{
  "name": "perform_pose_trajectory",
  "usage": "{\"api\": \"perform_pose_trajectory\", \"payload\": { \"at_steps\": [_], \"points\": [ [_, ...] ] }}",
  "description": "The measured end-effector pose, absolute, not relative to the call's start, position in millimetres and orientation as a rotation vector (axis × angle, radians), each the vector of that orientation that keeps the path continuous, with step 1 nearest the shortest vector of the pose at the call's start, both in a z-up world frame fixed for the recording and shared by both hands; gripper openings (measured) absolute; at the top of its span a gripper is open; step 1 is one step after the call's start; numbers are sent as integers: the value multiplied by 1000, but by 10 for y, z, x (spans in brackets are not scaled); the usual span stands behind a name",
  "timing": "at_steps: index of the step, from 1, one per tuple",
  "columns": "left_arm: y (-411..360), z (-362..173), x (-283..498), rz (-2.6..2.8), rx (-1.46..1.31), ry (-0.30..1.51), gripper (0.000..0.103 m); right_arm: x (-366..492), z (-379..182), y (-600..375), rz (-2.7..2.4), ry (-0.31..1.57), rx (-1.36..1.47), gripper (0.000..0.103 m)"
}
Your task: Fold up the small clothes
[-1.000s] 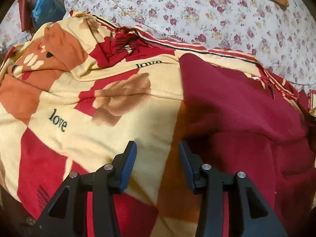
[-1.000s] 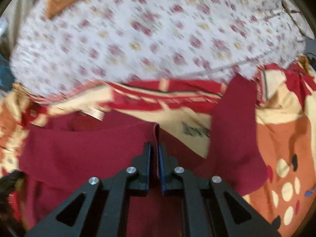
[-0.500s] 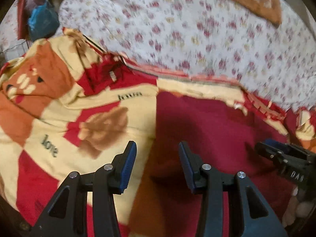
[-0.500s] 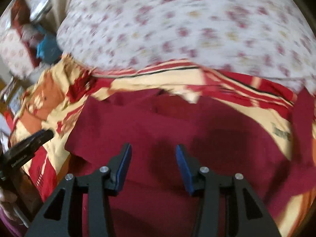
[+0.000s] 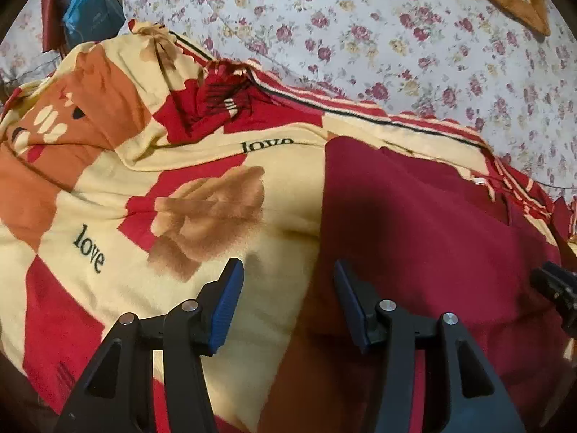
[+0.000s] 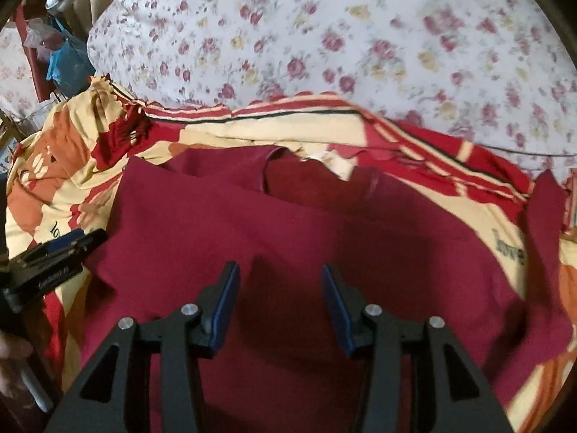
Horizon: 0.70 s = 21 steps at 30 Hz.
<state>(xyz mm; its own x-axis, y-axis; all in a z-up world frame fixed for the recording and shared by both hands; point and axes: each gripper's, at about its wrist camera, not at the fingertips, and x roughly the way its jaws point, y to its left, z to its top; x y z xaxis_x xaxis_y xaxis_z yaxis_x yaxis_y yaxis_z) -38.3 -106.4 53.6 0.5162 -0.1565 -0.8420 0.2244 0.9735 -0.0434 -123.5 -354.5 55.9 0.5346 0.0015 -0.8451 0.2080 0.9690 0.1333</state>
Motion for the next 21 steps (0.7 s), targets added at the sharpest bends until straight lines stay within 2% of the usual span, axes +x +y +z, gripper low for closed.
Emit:
{"api": "perform_pose_trajectory", "payload": {
  "at_steps": [3, 5, 14, 21],
  "points": [
    [-1087, 635, -455, -239, 69, 987, 32, -1331, 428, -3648, -221, 1040, 167, 60],
    [-1118, 685, -499, -250, 74, 982, 32, -1355, 277, -3720, -220, 1095, 188, 61],
    [-1406, 822, -708, -320, 97, 965, 32, -1910, 611, -3947, -207, 975, 295, 61],
    [-1669, 747, -795, -378, 108, 989, 32, -2452, 813, -4600, -362, 913, 351, 62]
  ]
}}
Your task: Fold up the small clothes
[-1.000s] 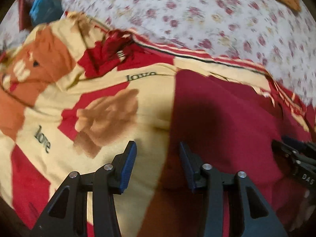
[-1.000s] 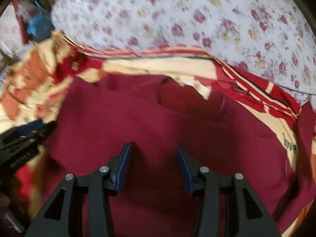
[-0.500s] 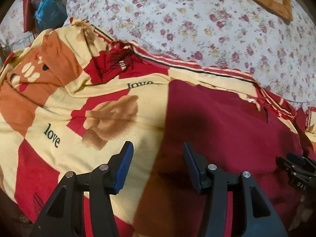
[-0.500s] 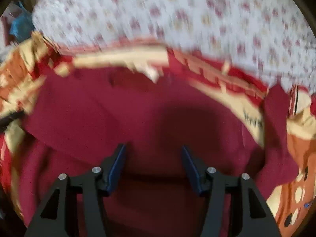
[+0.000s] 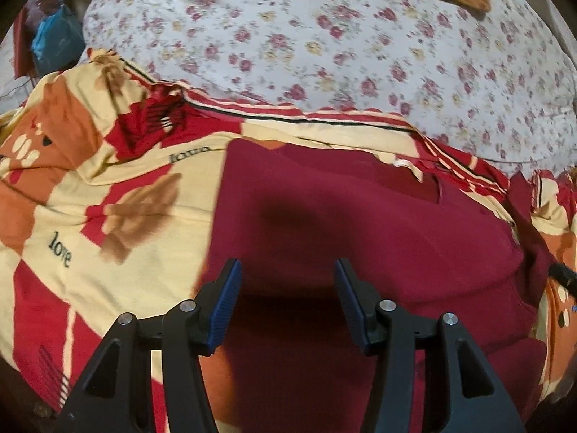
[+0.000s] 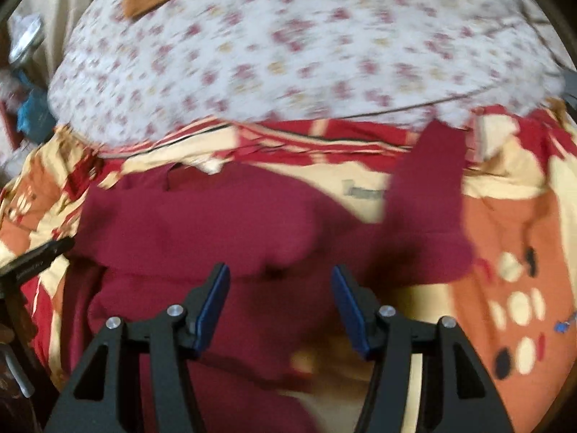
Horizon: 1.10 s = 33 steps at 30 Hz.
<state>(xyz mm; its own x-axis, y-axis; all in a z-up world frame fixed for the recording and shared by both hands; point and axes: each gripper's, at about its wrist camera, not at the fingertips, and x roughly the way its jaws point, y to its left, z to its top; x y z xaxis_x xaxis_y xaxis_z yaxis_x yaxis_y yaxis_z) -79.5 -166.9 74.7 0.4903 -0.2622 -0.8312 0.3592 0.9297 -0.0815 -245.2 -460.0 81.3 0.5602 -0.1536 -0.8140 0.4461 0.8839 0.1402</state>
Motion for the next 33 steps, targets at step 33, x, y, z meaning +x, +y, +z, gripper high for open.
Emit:
{"api": "perform_pose_trajectory", "payload": {
  "at_steps": [33],
  "points": [
    [-1950, 536, -847, -398, 234, 984, 38, -1480, 56, -5917, -599, 1091, 455, 38]
  ]
}}
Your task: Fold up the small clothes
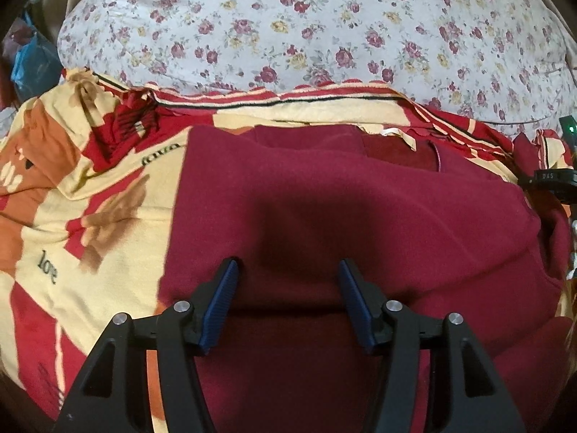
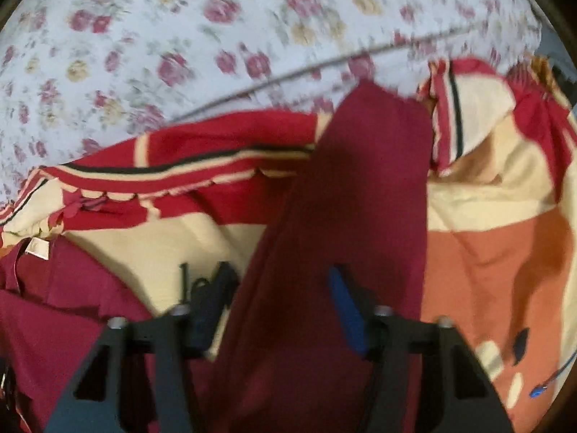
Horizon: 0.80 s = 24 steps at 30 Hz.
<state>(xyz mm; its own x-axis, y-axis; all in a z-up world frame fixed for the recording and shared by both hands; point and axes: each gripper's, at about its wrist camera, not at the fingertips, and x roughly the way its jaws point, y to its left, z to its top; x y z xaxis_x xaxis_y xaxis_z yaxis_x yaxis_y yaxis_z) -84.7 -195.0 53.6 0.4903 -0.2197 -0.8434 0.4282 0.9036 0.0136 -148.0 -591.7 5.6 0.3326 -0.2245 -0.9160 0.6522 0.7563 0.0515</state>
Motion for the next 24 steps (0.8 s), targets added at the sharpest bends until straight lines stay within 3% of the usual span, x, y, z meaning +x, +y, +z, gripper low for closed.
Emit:
{"api": "perform_pose_trajectory", "payload": {
  "at_steps": [2, 3, 15, 21, 24],
  "points": [
    [-1914, 625, -887, -395, 237, 954, 38, -1545, 103, -5916, -560, 1060, 469, 10],
    [-1886, 670, -901, -397, 226, 940, 38, -1576, 137, -5913, -552, 1052, 470, 8],
    [-1693, 905, -915, -424, 86, 955, 38, -2084, 770, -5761, -324, 832, 602, 7],
    [-1715, 978, -987, -439, 77, 940, 38, -2205, 1181, -5130, -102, 762, 546, 7],
    [-1775, 981, -1007, -464, 76, 948, 38, -2311, 1160, -4642, 12, 816, 460, 8]
  ]
}}
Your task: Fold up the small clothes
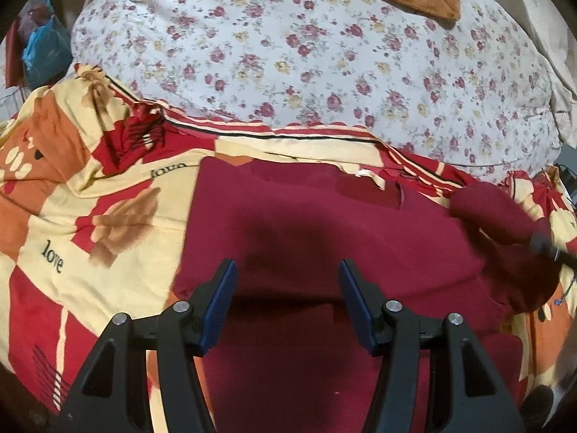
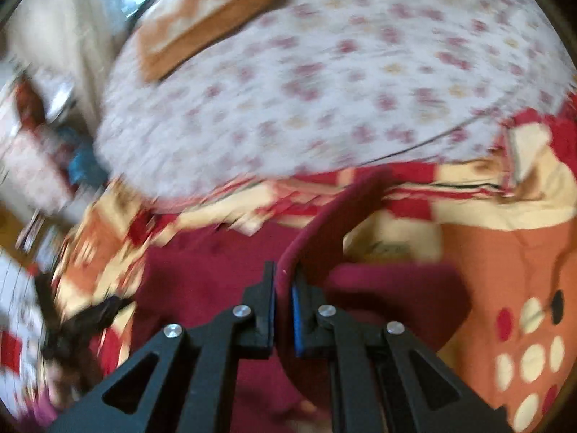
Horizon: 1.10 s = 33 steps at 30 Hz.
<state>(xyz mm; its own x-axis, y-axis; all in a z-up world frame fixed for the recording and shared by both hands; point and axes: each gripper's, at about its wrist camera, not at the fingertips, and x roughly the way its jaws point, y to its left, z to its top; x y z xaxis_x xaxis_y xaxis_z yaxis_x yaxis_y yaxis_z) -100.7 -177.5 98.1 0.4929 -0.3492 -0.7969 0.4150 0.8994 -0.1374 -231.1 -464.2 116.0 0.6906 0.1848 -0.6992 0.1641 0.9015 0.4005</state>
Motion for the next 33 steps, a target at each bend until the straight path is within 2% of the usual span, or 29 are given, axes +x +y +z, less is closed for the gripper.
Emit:
{"api": "perform_pose_trajectory", "payload": {
  "at_steps": [3, 5, 6, 10, 16, 21, 22, 24, 28, 33],
  "points": [
    [-1909, 975, -1017, -504, 78, 971, 38, -2360, 895, -4282, 108, 909, 463, 22],
    [-2041, 985, -1032, -554, 82, 990, 38, -2410, 736, -4178, 151, 954, 491, 50],
    [-2131, 995, -1042, -584, 89, 998, 38, -2432, 662, -4137, 151, 977, 488, 52],
    [-2428, 1003, -1013, -642, 99, 1004, 38, -2506, 616, -4098, 136, 968, 476, 52],
    [-2850, 849, -783, -624, 143, 1007, 38, -2734, 817, -4278, 156, 856, 557, 53],
    [-3277, 602, -661, -620, 273, 1027, 38, -2897, 954, -4478, 123, 796, 572, 58],
    [-3328, 550, -656, -625, 291, 1049, 35, -2923, 962, -4525, 118, 788, 582, 58],
    [-3434, 423, -659, -629, 325, 1102, 0, -2970, 970, -4606, 106, 770, 597, 58],
    [-3411, 525, -695, -642, 284, 1068, 0, -3019, 977, -4715, 71, 748, 616, 58],
    [-2957, 1223, -602, -628, 135, 910, 0, -3102, 1085, -4860, -1, 709, 617, 58]
  ]
}}
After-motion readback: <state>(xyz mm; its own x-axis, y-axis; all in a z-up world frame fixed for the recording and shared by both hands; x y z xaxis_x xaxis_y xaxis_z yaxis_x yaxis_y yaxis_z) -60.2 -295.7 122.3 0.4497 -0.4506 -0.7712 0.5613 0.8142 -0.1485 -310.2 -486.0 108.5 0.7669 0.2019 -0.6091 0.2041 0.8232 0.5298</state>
